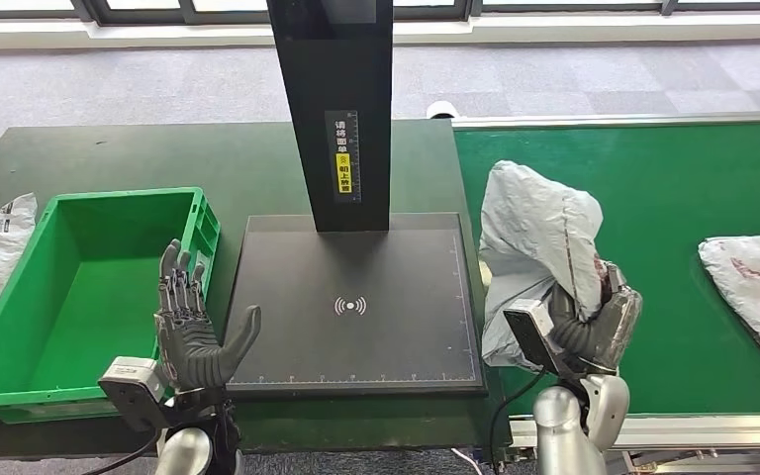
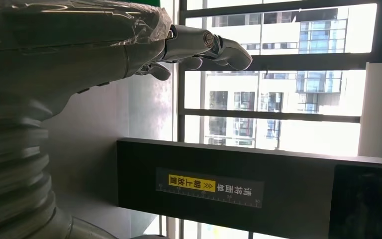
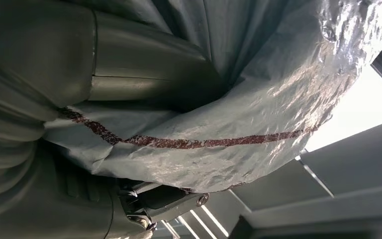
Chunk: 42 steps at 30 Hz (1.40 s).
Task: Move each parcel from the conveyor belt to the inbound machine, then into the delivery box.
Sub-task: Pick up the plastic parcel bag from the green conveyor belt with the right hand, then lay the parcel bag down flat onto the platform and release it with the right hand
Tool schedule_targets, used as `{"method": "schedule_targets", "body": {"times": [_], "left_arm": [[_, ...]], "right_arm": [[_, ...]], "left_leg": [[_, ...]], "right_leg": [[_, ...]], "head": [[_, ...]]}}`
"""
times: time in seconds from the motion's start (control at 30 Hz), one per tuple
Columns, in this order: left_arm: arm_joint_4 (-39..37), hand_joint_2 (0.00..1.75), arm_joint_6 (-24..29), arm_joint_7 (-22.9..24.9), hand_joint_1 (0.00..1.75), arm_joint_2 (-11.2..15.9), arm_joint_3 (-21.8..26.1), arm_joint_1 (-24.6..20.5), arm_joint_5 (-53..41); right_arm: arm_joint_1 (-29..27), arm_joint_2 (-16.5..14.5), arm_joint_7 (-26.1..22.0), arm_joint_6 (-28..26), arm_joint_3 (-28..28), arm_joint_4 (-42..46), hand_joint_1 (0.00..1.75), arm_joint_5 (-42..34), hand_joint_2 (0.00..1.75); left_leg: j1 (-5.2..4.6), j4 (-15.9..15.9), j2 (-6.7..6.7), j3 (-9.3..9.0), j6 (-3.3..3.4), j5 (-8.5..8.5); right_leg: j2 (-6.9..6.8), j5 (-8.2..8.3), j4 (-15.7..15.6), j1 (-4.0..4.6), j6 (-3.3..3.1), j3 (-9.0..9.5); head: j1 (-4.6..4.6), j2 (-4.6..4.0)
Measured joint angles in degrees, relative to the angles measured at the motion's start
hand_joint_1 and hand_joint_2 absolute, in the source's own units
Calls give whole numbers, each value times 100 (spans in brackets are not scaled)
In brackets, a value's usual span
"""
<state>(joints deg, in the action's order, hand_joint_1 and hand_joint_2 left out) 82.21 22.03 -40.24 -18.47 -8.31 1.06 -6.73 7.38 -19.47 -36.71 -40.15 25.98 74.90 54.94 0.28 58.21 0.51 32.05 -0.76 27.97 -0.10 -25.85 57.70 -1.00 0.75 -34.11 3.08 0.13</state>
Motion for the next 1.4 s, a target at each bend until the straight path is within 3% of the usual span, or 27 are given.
{"method": "schedule_targets", "body": {"times": [0.1,0.3,0.53,1.4], "left_arm": [[-42,175,1,0,0,0,0,-6,11],[-128,175,91,1,0,0,0,-22,112],[-175,175,114,0,0,0,0,-28,128],[-217,175,114,0,0,0,0,-32,130]], "right_arm": [[-81,0,-257,-1,-83,541,175,-394,175],[-202,2,56,0,-884,1162,175,-197,175],[-259,10,88,0,-1327,1376,175,-172,175],[-307,13,88,0,-1433,1461,175,-170,175]], "left_leg": [[0,0,-2,0,0,0],[1,-1,-28,-10,-3,3],[1,0,-28,-10,-3,2],[1,0,-28,-9,-2,3]], "right_leg": [[2,0,0,0,0,0],[29,1,0,2,-1,-5],[29,4,0,1,-3,-4],[29,4,0,1,-3,-4]], "head": [[0,0],[0,0],[0,0],[0,0]]}}
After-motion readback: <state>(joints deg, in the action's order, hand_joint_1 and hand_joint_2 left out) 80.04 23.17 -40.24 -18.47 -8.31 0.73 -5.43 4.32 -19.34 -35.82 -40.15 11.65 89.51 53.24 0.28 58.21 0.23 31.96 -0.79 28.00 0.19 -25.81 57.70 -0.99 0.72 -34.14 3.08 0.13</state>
